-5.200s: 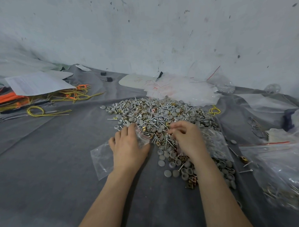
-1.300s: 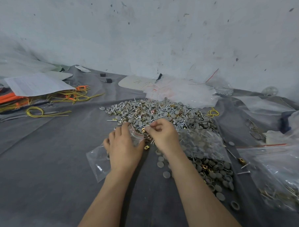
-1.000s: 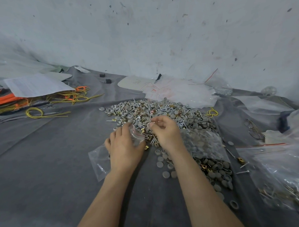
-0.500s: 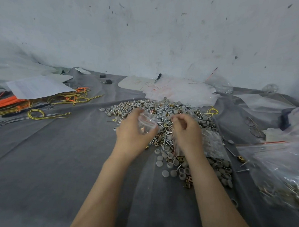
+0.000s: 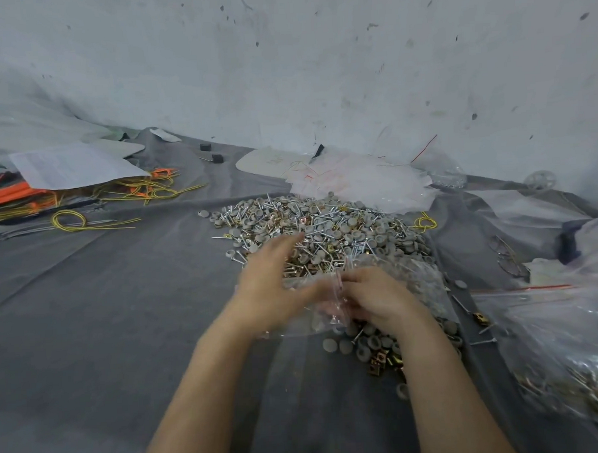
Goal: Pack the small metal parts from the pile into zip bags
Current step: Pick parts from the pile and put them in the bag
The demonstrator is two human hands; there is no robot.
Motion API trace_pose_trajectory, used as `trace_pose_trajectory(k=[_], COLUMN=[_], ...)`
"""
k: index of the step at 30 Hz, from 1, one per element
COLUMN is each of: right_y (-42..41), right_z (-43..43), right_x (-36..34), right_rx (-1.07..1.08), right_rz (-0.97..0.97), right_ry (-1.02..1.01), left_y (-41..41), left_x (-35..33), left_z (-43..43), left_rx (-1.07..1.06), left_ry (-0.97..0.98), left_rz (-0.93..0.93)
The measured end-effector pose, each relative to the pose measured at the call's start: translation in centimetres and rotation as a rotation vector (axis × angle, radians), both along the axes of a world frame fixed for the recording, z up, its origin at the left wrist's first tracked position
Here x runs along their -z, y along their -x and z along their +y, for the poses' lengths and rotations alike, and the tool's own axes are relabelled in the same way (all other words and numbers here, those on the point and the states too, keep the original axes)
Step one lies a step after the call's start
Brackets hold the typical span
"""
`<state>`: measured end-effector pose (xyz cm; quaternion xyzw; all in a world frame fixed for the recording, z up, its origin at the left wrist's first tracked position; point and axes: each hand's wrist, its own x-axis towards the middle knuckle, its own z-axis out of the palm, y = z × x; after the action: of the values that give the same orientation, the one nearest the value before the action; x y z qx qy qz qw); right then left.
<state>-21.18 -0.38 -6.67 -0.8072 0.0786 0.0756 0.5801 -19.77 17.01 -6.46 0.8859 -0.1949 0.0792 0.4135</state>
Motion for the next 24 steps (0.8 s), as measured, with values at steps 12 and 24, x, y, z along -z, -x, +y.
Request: trace_pose_trajectory(k=[12,24], right_y=[-0.1,-0.1], right_z=[1.3,1.1], right_x=[0.9,0.4], right_rx=[-0.073,0.056], right_rz=[0.028,-0.076], right_ry=[-0.024,-0.202], left_y=[-1.7,-2.0], left_x=[1.1,-0.2], left_z=[3.7,3.4], left_rx=[-0.335,-0.211], left_ry=[-0.393,0.585], left_rz=[0.368,0.418])
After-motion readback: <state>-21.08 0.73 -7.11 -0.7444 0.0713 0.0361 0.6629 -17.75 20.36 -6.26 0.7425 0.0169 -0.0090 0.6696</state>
